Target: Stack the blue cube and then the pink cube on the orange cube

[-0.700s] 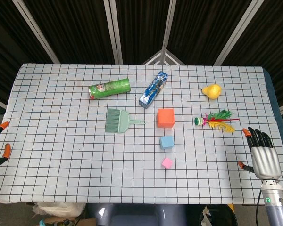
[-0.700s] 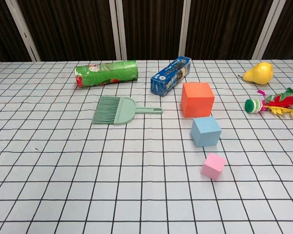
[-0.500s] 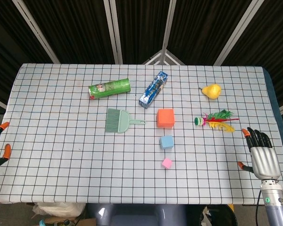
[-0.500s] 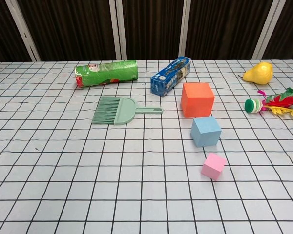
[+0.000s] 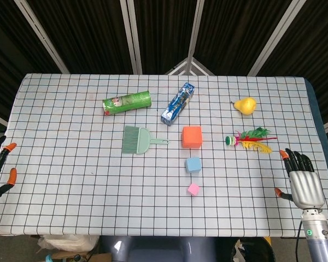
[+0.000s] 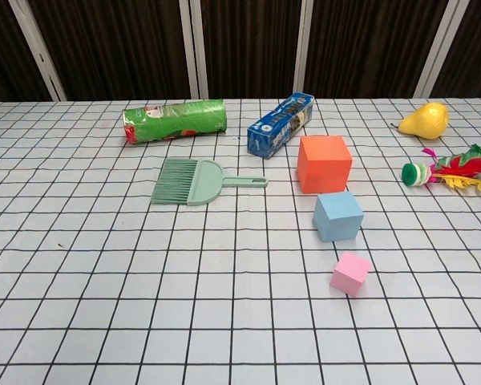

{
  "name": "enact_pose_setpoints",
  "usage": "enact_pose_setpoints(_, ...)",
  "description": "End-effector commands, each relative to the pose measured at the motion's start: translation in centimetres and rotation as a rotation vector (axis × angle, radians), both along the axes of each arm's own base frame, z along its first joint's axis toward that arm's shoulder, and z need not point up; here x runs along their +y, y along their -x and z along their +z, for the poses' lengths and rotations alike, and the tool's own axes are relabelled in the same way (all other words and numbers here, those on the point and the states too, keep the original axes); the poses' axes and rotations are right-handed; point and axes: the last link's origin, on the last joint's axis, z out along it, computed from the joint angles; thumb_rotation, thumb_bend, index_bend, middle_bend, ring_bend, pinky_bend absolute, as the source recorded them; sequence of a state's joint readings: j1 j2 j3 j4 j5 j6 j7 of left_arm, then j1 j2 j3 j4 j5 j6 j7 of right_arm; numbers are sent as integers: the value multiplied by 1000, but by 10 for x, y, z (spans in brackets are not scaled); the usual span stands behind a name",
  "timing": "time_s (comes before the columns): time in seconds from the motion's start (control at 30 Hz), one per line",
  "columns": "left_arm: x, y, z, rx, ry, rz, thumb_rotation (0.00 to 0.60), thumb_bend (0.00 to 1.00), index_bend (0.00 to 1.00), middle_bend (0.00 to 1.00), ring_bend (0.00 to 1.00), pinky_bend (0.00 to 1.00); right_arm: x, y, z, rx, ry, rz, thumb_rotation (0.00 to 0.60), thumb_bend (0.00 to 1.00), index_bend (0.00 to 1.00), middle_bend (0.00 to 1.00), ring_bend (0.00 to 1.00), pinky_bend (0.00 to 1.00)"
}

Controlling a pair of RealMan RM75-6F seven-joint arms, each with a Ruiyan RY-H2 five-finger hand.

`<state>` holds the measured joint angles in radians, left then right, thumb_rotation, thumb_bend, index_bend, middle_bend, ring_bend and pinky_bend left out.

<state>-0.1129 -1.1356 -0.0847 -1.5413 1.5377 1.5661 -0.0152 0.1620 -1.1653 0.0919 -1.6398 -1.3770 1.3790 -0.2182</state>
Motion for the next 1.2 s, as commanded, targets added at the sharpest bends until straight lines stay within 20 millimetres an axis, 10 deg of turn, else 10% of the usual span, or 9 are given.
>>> enact_pose_setpoints(0.03, 1, 0, 1, -2, -6, 2, 600, 558, 146, 12, 0, 0, 0, 0, 0, -3, -2, 2, 600, 98, 34, 73, 73, 88)
enact_pose_setpoints(0.33, 0, 4, 11, -31, -45, 14, 600, 559, 146, 12, 0, 0, -9, -6, -10, 0, -48, 24, 600, 100, 35, 73, 144, 88)
enact_pose_setpoints(0.67, 0, 5, 11, -33, -42, 13, 600, 559, 147, 13, 0, 0, -58, -69, -27, -69, -222, 236, 600, 99, 59, 125, 239, 89)
enact_pose_setpoints(1.03, 1, 5, 10, -29, -37, 14, 600, 558, 147, 14, 0, 0, -85, -123, -52, -62, -355, 243, 600, 100, 138, 926, 880, 687)
enact_pose_setpoints(1.2, 1, 5, 9, -25, -33, 17, 600, 559, 147, 14, 0, 0, -87, -134, -75, 22, -377, 212, 600, 100, 154, 1000, 981, 795)
